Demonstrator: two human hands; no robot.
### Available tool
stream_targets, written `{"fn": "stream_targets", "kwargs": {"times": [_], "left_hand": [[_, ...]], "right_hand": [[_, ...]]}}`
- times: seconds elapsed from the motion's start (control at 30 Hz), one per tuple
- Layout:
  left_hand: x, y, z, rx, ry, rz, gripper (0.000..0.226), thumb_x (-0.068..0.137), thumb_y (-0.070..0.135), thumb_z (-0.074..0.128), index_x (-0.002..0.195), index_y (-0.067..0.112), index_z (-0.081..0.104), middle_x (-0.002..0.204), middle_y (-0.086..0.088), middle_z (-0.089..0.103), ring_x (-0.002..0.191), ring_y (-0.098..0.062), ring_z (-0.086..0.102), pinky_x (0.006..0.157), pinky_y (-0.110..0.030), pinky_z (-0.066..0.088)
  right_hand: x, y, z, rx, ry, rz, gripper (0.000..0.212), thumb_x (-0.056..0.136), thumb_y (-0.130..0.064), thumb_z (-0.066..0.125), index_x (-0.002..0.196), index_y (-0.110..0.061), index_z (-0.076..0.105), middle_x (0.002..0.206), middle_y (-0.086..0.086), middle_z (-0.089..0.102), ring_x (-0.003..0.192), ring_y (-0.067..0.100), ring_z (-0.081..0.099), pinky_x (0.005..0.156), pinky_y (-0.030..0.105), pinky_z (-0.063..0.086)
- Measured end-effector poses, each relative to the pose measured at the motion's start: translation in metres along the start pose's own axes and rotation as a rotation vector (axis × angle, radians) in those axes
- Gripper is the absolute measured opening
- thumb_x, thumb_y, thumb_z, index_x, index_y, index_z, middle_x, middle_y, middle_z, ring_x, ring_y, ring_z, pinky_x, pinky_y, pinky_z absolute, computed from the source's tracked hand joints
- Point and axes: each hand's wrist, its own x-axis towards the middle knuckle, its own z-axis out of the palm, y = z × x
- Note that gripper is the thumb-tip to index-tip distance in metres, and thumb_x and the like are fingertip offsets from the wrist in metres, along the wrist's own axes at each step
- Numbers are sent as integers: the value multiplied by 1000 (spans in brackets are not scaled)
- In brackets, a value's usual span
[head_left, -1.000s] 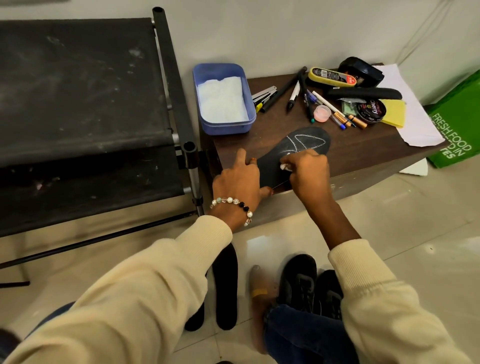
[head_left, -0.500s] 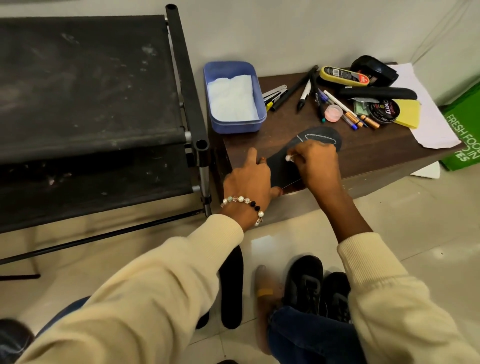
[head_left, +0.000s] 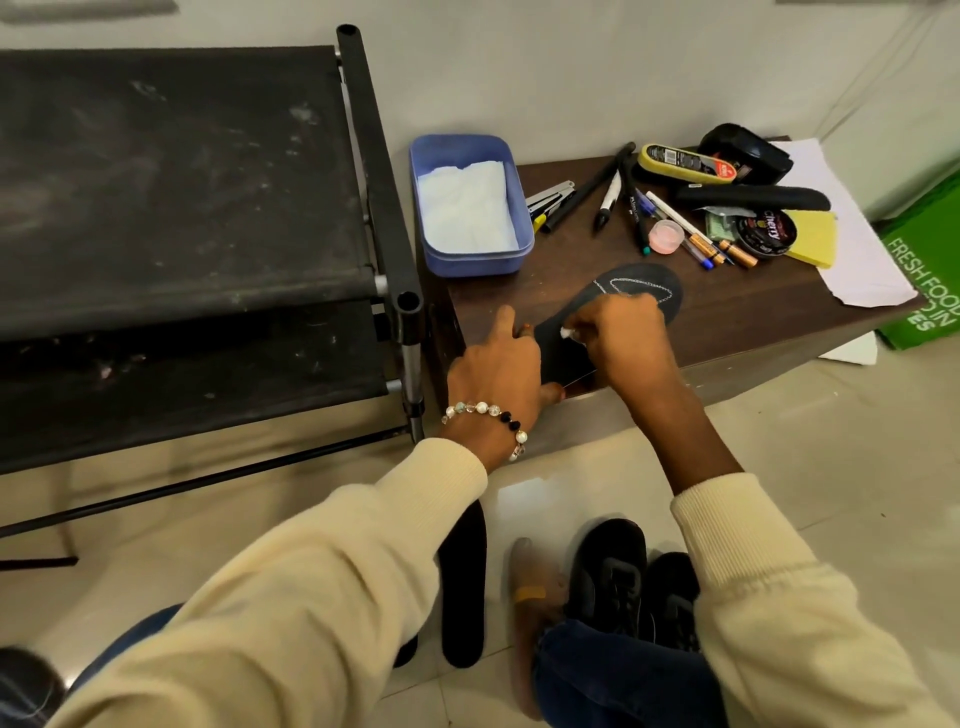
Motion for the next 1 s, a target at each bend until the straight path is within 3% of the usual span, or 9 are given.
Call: {"fn": "stream_targets", "kwargs": {"times": [0.1, 0.2, 0.3, 0.4, 0.47, 0.6, 0.67, 0.77, 1.0], "left_hand": [[0, -1, 1, -3, -4, 2, 61, 80, 48, 70, 128, 15, 52, 131, -3, 33, 90, -30, 58, 74, -37, 50], [0, -2, 0, -15, -13, -4, 60, 80, 48, 70, 127, 15, 52, 132, -3, 33, 91, -31, 58, 75, -38, 51], [-1, -1, -1, -36, -27, -17, 59, 81, 48, 70, 127, 15, 53, 136, -4, 32, 96, -34, 59, 77, -38, 51], [-1, -1, 0, -38, -13, -20, 60, 81, 48, 71, 127, 14, 53, 135, -4, 33, 96, -34, 59, 77, -38, 52], [-1, -1, 0, -38, -12, -20, 61, 81, 49, 71, 127, 14, 53, 133, -3, 34, 95, -34, 59, 75, -38, 51], [-1, -1, -2, -20, -15, -11, 59, 81, 49, 70, 127, 16, 52, 134, -3, 33, 94, -32, 59, 69, -35, 45], [-1, -1, -2, -20, -21, -13, 60, 80, 49, 71, 127, 16, 53, 133, -3, 34, 93, -31, 59, 71, -36, 48], [-1, 0, -3, -12, -23, -19, 61, 80, 50, 71, 127, 16, 53, 132, -3, 34, 92, -30, 59, 71, -36, 48], [-4, 3, -8, 7, -37, -40, 55, 82, 49, 70, 123, 16, 56, 135, -4, 35, 93, -32, 60, 72, -36, 48]], "right_hand": [[11, -4, 6, 49, 169, -19, 29, 90, -7, 51, 111, -15, 69, 107, 14, 66, 99, 31, 59, 84, 41, 50], [9, -9, 9, 56, 219, -56, 32, 89, -4, 48, 113, -10, 68, 111, 15, 65, 105, 32, 55, 87, 40, 46], [9, -7, 4, 77, 144, -14, 31, 90, -7, 52, 113, -17, 69, 111, 15, 64, 104, 33, 57, 87, 39, 48], [0, -1, -3, 115, -48, 5, 25, 87, -12, 62, 106, -25, 73, 110, 8, 67, 103, 31, 57, 90, 39, 50], [-12, 2, -6, 197, -53, -24, 22, 86, -11, 65, 100, -24, 75, 106, 7, 70, 103, 30, 58, 92, 39, 50], [4, 0, -12, 106, -147, 135, 37, 91, -8, 55, 124, -24, 62, 122, 9, 61, 112, 30, 52, 89, 36, 46], [14, 0, -8, 76, -93, 137, 39, 92, -6, 52, 127, -21, 58, 125, 13, 56, 113, 31, 52, 87, 36, 46], [11, 0, 8, 108, 186, 32, 33, 89, -2, 52, 118, -12, 64, 119, 13, 61, 113, 29, 51, 91, 36, 42], [-27, 15, -6, 200, 91, -371, 25, 82, 2, 60, 100, -9, 74, 101, 13, 71, 96, 30, 64, 85, 37, 49]]}}
